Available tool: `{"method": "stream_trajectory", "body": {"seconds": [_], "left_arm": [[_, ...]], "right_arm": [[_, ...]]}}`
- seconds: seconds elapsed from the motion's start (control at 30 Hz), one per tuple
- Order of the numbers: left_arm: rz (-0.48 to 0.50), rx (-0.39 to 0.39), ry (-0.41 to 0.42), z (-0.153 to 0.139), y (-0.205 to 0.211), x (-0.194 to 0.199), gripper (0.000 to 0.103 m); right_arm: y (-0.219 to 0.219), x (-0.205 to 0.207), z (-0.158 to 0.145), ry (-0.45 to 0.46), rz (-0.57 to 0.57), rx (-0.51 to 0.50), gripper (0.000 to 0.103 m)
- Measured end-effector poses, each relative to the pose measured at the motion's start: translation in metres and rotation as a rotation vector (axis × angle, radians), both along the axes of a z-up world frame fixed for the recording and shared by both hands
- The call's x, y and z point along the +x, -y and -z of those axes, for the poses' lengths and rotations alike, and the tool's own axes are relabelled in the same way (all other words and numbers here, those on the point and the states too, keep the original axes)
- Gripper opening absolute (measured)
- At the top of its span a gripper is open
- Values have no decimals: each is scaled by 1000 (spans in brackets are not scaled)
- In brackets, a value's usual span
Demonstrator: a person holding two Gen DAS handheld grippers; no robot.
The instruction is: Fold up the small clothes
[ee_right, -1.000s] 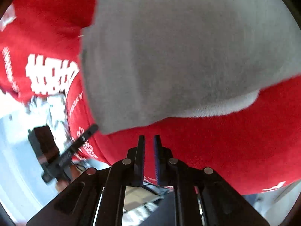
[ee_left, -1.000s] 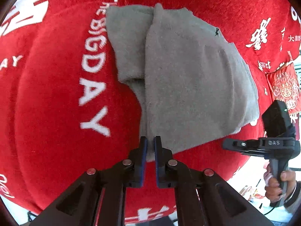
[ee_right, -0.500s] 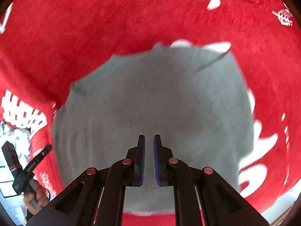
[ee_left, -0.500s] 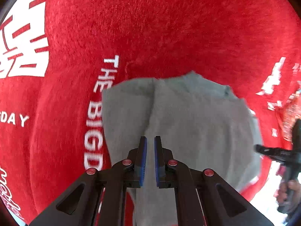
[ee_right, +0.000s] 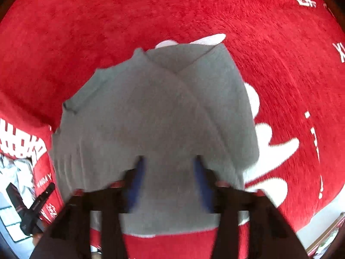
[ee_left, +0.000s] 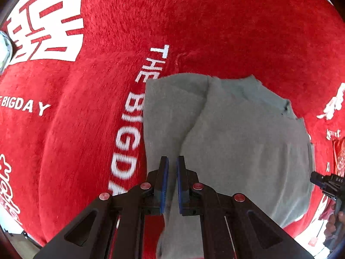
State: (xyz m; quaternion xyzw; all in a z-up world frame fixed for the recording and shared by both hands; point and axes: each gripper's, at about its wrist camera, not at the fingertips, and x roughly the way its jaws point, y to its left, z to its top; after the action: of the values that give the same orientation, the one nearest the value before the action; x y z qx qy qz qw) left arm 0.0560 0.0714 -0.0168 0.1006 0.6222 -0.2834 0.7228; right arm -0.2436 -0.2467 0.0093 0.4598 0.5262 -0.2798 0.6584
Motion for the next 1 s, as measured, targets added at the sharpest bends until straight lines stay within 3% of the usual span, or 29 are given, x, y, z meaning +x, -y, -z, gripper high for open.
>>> {"method": "stream_trajectory", "body": {"seconds": [0.23,0.53,0.57,0.6,0.63,0.67,0.93,1.0], "left_arm": [[-26,47,0,-6,-15,-26,8],[-109,66,-54,-3,-43,-39,8],[-123,65,-59,-3,-46,-39,17],[-131,64,-61,-3,-49,-39,63],[-145,66,-56,-4,-52,-39,92],[-170,69,-19,-9,-55,-40,101],[-178,115,29,-17,-59,-37,102],[-185,124,43,-19,-61,-36,102]], "right_arm": [[-57,56,4,6,-120,26,60],[-92,98,7,3,-240,52,68],[-94,101,8,1,-245,58,68],[-96,104,9,-1,-250,62,68],[-97,107,10,-1,-255,63,68],[-98,109,10,-1,-261,65,68],[-110,121,12,21,-290,83,69],[-110,119,10,31,-293,86,77]]}}
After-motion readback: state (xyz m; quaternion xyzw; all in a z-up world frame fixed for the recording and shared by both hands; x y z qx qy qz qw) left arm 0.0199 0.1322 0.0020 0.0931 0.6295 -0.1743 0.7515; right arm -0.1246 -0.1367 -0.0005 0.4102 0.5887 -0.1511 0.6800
